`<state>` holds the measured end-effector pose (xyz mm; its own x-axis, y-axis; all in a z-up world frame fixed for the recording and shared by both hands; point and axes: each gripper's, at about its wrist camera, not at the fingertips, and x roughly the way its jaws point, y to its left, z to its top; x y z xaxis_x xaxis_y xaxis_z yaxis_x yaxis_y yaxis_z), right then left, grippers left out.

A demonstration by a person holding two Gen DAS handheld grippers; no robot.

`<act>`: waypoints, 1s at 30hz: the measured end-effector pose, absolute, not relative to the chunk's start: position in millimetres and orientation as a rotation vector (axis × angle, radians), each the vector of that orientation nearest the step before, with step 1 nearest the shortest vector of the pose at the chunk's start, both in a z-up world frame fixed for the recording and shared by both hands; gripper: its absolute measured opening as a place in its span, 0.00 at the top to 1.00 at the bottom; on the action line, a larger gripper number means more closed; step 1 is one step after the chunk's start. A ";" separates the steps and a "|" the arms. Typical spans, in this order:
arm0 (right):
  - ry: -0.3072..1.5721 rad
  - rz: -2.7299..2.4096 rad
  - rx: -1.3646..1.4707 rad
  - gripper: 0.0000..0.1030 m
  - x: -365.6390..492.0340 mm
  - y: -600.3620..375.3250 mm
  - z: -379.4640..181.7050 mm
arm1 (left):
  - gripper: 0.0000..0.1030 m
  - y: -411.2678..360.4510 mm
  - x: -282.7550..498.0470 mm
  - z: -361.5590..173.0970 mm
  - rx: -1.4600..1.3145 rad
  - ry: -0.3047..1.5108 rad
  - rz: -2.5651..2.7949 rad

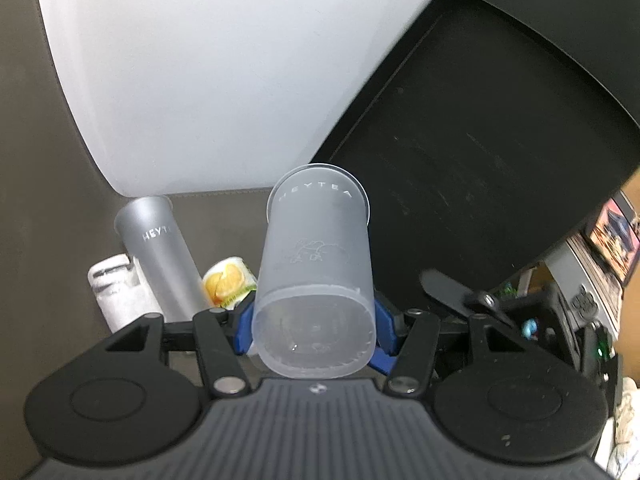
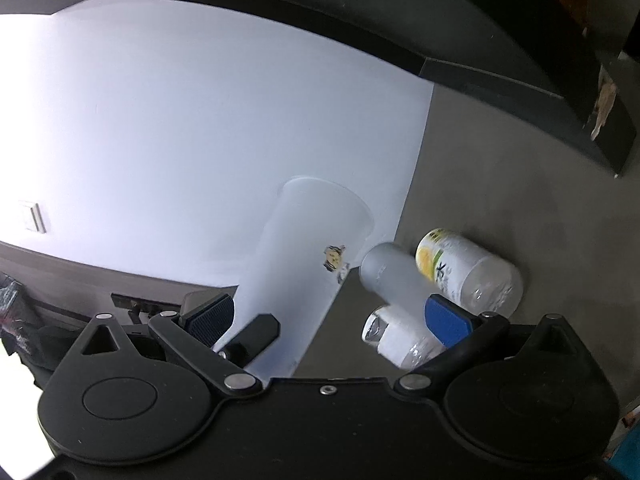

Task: Flip cup upright
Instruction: 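Carry the cup up toward the right tool and grasp its rim with the right gripper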

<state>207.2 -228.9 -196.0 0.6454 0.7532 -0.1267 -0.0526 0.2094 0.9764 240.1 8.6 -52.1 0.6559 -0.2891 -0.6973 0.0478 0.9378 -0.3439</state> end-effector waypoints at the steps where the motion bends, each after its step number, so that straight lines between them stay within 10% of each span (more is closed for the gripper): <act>1: 0.695 0.637 1.247 0.00 205.8 -227.1 -195.4 | 0.45 8.0 235.4 -51.6 -0.310 0.836 -0.199; 23: 0.779 0.654 1.380 0.01 194.1 -213.9 -210.7 | 0.45 -9.2 158.4 -55.3 -0.266 0.853 -0.334; 30: 0.763 0.635 1.407 0.23 193.9 -221.8 -211.4 | 0.45 -9.5 145.2 -61.7 -0.240 0.882 -0.358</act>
